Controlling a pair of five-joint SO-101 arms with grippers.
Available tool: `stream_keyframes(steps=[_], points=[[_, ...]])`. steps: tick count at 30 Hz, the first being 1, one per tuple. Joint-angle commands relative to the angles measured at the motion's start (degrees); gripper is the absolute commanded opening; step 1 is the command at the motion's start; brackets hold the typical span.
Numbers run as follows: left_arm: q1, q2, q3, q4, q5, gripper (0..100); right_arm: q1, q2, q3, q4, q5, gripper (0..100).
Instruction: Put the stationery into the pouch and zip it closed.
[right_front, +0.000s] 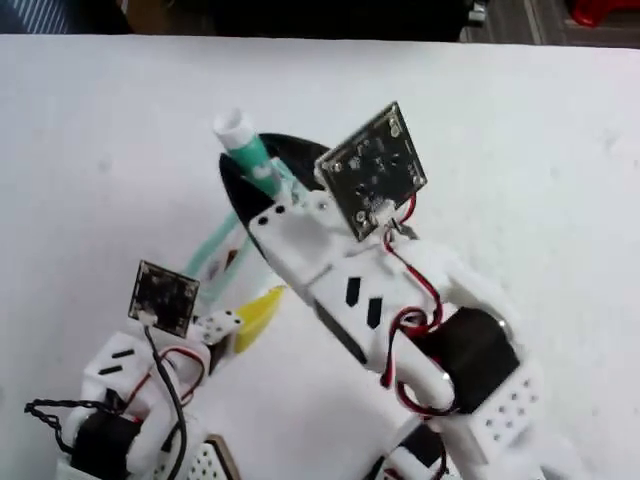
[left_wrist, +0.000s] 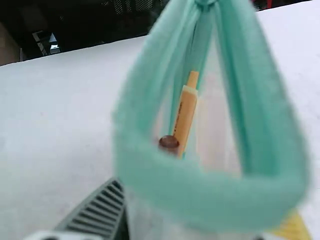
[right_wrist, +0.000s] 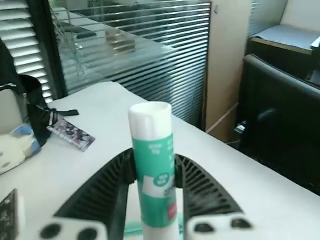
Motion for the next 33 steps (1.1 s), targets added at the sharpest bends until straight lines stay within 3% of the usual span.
stream_keyframes(steps=[1,10,16,24,33], points=[[-0.5,0.0,-2.9,0.0,0.2,32,-2.2,0.4,4.0,-4.6,-0.7,1.6],[-0.5,0.0,-2.9,0.0,0.2,32,-7.5,1.0,11.7,-13.0,-0.3,1.6],[-0.7,0.0,-2.8,-0.7,0.2,32,-5.9,0.9,14.2,-13.1,-0.3,1.6],[-7.0,0.0,-2.8,-2.0,0.2,32,-5.7,1.2,18.5,-17.5,-0.3,1.6],[-8.8,0.0,-2.8,-2.0,0.3,32,0.9,1.5,23.1,-20.4,-0.8,1.7]])
